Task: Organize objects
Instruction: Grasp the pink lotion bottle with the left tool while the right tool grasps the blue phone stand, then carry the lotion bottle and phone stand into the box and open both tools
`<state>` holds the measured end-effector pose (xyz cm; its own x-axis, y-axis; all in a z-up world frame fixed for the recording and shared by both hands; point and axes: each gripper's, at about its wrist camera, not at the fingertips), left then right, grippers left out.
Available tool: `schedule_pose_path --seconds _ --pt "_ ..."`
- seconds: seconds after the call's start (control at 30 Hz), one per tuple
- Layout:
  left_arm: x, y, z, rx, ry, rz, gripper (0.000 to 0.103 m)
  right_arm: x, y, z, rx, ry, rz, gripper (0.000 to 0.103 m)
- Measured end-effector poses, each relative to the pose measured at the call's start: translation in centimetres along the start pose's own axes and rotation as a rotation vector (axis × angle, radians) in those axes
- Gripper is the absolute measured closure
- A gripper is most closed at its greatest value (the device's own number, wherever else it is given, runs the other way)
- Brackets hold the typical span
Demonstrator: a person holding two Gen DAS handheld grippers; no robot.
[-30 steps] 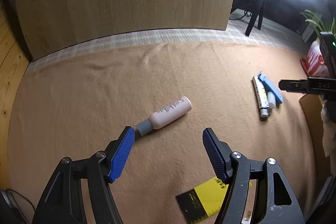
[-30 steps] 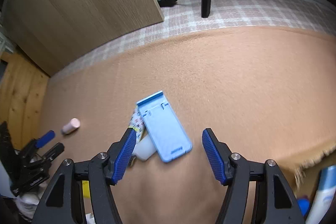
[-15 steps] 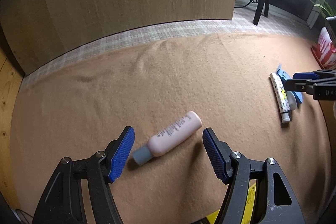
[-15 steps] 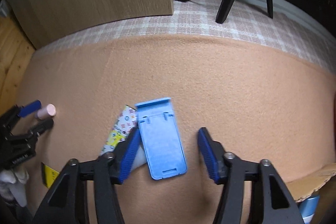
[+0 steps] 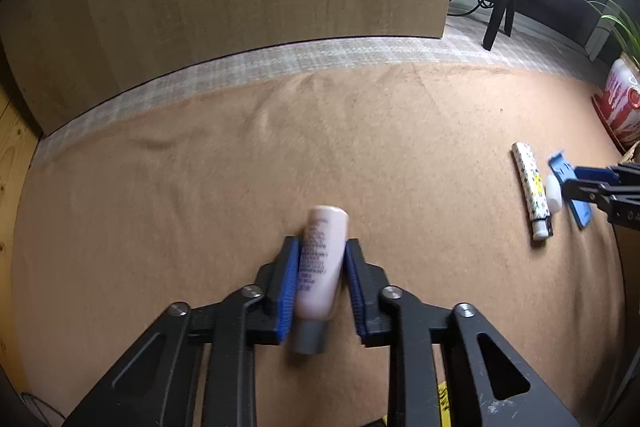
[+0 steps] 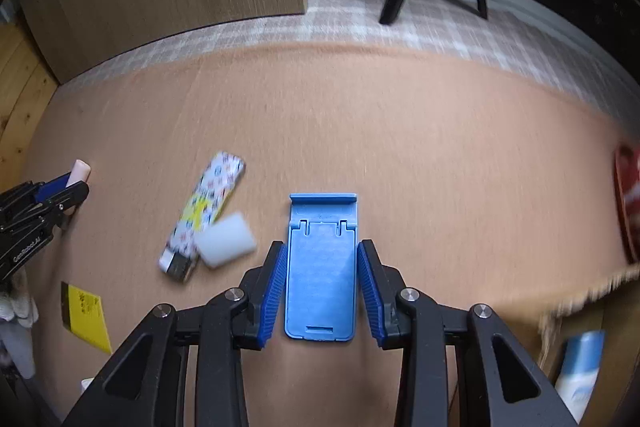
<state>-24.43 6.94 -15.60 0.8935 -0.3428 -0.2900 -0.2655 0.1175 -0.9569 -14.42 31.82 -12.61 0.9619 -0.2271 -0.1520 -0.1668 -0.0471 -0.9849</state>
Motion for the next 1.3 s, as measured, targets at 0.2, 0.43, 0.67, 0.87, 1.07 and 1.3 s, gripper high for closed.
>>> schedule_pose_path --seconds 0.2,0.43,0.67,0.87,1.07,1.3 --pt "2.4 -0.8 -1.3 0.008 -0.056 -0.003 0.081 3.8 -0.7 -1.6 0.0 -0.024 0.017 0.07" --pt "7.5 -2.5 -2.4 0.003 -0.104 -0.012 0.081 8.2 -1.5 -2.3 -0.013 -0.024 0.04 0.07" --pt "12.6 -4.3 -3.2 0.034 -0.214 -0.008 0.081 11.1 -2.2 -1.6 -0.068 0.052 0.061 0.07" --pt "16.0 -5.8 -2.0 0.071 -0.249 -0.007 0.081 13.0 -3.9 -1.7 -0.077 0.062 0.097 0.07" --pt "17.6 -8.6 -0.2 0.088 -0.233 0.029 0.081 15.4 -7.4 -1.5 -0.085 0.061 0.163 0.07" --pt "15.1 -12.1 4.1 0.144 -0.153 0.103 0.081 17.8 -11.9 1.1 -0.072 0.093 0.25 0.07"
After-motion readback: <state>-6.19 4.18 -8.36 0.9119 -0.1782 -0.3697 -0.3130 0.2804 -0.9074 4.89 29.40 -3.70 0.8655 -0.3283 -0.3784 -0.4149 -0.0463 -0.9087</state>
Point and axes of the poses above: each gripper's, at about its wrist camera, not at the fingertips, and y roughly the way its jaws point, z to its right, x to its underside, and after that the axes turned 10 degrees about -z, right-handed
